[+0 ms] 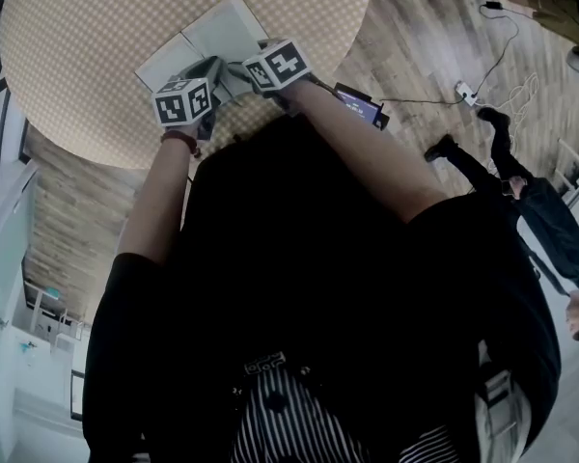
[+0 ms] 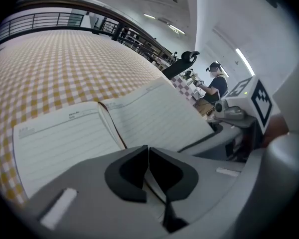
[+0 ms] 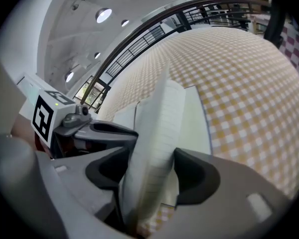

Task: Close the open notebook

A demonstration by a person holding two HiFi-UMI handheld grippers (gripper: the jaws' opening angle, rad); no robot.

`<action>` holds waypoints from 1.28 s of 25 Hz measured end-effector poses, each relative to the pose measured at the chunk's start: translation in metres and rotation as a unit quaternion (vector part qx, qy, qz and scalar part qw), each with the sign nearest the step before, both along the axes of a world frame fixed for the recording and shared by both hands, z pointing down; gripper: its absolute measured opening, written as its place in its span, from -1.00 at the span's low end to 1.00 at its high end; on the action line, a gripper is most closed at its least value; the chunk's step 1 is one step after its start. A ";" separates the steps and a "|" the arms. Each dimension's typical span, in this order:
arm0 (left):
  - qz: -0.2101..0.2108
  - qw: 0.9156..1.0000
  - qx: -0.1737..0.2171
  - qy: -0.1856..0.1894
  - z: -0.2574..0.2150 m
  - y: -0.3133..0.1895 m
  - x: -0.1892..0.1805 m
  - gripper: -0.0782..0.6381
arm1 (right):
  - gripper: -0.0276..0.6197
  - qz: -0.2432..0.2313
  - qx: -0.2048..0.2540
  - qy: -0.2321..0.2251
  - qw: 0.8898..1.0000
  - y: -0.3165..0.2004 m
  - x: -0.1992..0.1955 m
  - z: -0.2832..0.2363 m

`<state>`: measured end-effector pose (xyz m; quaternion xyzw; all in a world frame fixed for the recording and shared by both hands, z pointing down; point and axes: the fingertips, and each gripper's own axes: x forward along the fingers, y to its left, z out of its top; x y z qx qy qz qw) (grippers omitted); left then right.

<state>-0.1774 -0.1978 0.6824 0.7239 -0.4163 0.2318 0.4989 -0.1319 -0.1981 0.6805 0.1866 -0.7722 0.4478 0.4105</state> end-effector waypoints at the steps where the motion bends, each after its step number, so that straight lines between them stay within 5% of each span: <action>1: 0.000 1.000 0.003 0.001 0.000 0.001 -0.001 -0.79 | -0.05 -0.006 -0.002 -0.008 1.000 0.007 -0.009 -0.003; 7: -0.012 0.999 0.006 0.038 -0.006 0.003 -0.008 -0.79 | -0.08 -0.007 0.004 -0.024 1.000 0.013 -0.017 -0.016; 12: -0.070 0.993 0.011 0.092 -0.014 0.012 -0.023 -0.79 | -0.08 -0.014 0.014 -0.065 0.998 0.010 -0.029 -0.045; 17: -0.114 0.990 0.014 0.081 -0.018 0.026 -0.052 -0.79 | -0.08 -0.077 0.037 -0.106 0.991 0.034 -0.063 -0.080; 22: -0.165 0.982 0.001 0.097 -0.013 0.041 -0.072 -0.79 | -0.08 -0.162 0.027 -0.191 0.968 0.067 -0.097 -0.132; 25: -0.180 0.980 -0.004 0.091 -0.006 0.043 -0.082 -0.79 | -0.08 -0.139 0.065 -0.262 0.953 0.041 -0.098 -0.185; 27: -0.187 0.979 -0.004 0.085 -0.004 0.044 -0.088 -0.79 | -0.08 -0.068 0.128 -0.237 0.960 -0.007 -0.077 -0.195; 29: -0.195 0.977 0.000 0.084 -0.006 0.046 -0.093 -0.79 | -0.08 -0.009 0.159 -0.152 0.975 -0.048 -0.044 -0.168; 32: -0.205 0.975 0.003 0.087 -0.010 0.050 -0.097 -0.79 | -0.08 0.003 0.085 -0.095 0.992 -0.043 -0.022 -0.121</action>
